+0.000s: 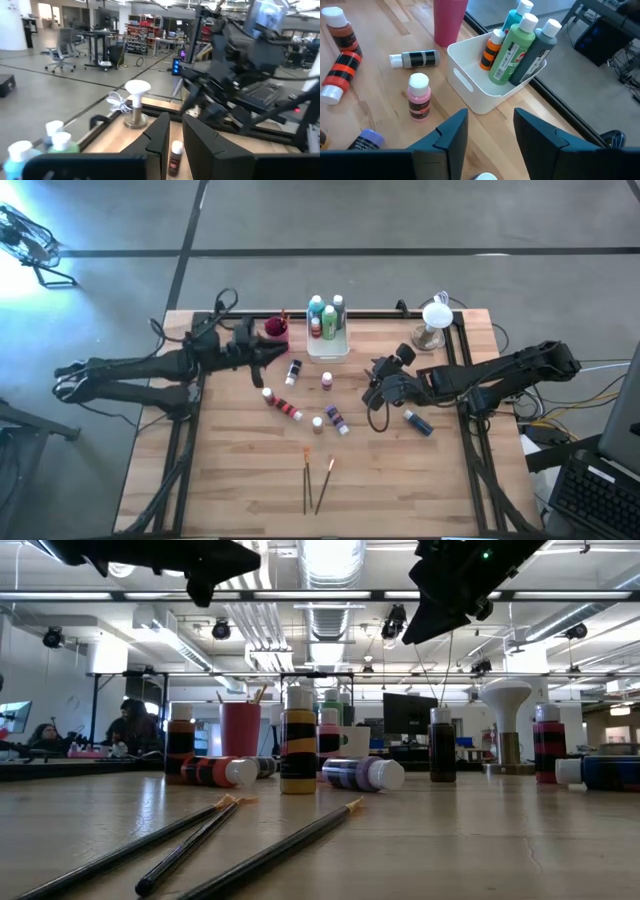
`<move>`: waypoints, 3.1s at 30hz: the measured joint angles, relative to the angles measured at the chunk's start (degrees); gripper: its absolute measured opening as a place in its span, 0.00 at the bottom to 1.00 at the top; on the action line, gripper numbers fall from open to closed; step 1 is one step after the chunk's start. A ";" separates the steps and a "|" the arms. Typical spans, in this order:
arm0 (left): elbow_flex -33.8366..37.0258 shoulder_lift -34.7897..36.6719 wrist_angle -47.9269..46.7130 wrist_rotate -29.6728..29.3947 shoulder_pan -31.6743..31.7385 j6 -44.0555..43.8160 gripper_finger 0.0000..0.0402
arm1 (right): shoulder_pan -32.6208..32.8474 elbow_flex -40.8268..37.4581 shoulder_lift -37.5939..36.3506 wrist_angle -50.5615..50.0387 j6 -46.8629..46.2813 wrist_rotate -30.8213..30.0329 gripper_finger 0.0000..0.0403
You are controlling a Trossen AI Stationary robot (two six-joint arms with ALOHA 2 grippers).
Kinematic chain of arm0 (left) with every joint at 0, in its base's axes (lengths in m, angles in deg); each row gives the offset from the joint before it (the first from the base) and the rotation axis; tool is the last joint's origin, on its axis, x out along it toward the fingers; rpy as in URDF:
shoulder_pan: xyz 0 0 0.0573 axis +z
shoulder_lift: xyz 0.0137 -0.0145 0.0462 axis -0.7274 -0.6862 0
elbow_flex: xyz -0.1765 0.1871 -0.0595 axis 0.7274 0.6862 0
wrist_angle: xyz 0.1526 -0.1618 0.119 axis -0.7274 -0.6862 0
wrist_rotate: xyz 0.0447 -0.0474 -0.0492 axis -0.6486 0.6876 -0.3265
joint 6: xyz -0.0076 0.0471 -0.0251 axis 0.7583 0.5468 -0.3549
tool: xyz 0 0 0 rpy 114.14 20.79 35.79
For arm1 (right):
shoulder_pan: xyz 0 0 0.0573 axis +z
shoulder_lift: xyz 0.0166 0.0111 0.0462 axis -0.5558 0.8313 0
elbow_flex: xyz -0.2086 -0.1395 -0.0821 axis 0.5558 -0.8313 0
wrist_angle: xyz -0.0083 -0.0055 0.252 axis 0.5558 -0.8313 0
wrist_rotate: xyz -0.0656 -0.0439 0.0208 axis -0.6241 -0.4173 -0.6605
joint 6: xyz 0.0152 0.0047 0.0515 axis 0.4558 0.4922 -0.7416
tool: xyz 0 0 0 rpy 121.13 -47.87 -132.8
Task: Pick & Place Paint Supplies
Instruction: Put the gold paint brush into the pink cup
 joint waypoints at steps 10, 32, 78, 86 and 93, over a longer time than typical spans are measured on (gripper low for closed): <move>0.31 -1.33 -0.47 -3.05 -8.20 2.51 0.14 | -0.04 0.00 -0.04 0.02 0.18 0.01 0.29; 0.37 -0.60 -17.35 -22.90 -23.56 -3.64 0.13 | -0.02 0.00 0.27 0.25 0.14 0.05 0.13; 0.39 -13.53 -27.83 -13.64 -32.94 -29.98 0.41 | 1.31 0.15 -1.69 10.39 16.53 39.97 0.41; 0.37 -22.43 -18.21 -13.49 -33.47 -36.03 0.41 | 1.31 0.13 -1.88 6.75 16.63 38.94 0.34; 0.17 -29.61 -12.91 -13.50 -33.48 -44.79 0.41 | 1.29 0.13 -1.88 3.81 16.66 38.96 0.30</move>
